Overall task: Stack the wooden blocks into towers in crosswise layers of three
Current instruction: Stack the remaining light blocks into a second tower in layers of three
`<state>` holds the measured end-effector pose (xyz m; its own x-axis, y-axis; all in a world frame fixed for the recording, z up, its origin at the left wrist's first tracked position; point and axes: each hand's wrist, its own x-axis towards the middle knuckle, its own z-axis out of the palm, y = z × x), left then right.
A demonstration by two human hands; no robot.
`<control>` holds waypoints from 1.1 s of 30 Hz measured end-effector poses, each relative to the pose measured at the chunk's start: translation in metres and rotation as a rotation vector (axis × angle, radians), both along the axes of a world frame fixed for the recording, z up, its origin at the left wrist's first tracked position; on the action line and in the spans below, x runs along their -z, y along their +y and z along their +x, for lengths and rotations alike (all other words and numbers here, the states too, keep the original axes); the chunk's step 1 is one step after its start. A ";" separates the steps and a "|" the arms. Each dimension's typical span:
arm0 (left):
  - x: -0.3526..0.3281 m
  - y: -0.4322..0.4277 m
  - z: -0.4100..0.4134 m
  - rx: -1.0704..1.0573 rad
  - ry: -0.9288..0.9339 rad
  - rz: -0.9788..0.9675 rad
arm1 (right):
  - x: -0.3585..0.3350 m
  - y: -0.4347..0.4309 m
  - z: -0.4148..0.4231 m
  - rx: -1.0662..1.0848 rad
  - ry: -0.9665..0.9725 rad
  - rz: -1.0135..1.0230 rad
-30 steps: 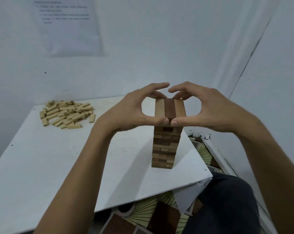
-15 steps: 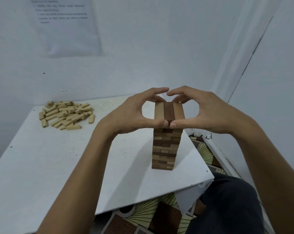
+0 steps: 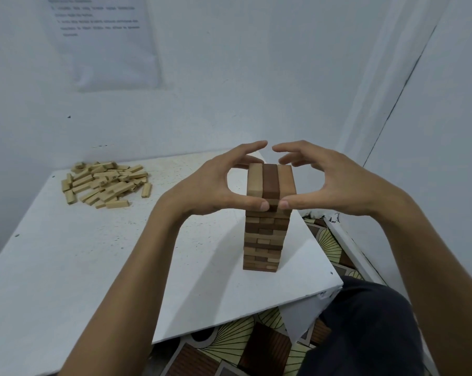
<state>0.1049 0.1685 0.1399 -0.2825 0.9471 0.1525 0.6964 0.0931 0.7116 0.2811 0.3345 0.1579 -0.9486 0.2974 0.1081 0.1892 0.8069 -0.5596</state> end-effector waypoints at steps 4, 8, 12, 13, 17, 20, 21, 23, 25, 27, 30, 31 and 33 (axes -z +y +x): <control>0.004 0.002 -0.002 0.001 -0.017 0.007 | 0.005 0.002 0.001 -0.014 0.036 -0.068; 0.004 0.004 -0.002 0.005 -0.023 0.000 | 0.008 0.001 0.000 -0.040 0.059 -0.115; 0.005 0.004 -0.003 0.006 -0.019 0.000 | 0.008 0.001 0.000 -0.047 0.070 -0.151; 0.006 0.004 -0.003 0.005 -0.022 0.003 | 0.008 0.002 -0.001 -0.051 0.072 -0.157; 0.007 0.004 -0.002 -0.002 -0.028 0.014 | 0.011 0.004 -0.002 -0.054 0.076 -0.169; 0.007 0.004 -0.002 0.002 -0.033 0.017 | 0.013 0.004 -0.003 -0.057 0.085 -0.183; 0.006 0.004 -0.002 0.003 -0.037 0.020 | 0.014 0.004 -0.004 -0.059 0.088 -0.186; 0.006 0.004 -0.002 0.008 -0.047 0.026 | 0.014 0.005 -0.004 -0.059 0.092 -0.193; 0.007 0.004 -0.002 0.016 -0.058 0.032 | 0.014 0.005 -0.004 -0.059 0.098 -0.200; 0.007 0.005 -0.002 0.022 -0.064 0.039 | 0.015 0.004 -0.003 -0.060 0.102 -0.201; 0.008 0.004 -0.002 0.023 -0.070 0.041 | 0.015 0.002 -0.002 -0.039 0.104 -0.189; 0.008 0.004 -0.001 0.017 -0.084 0.052 | 0.016 0.000 -0.001 -0.017 0.125 -0.196; 0.014 0.003 0.007 -0.037 -0.159 0.134 | 0.022 -0.011 0.000 0.067 0.235 -0.255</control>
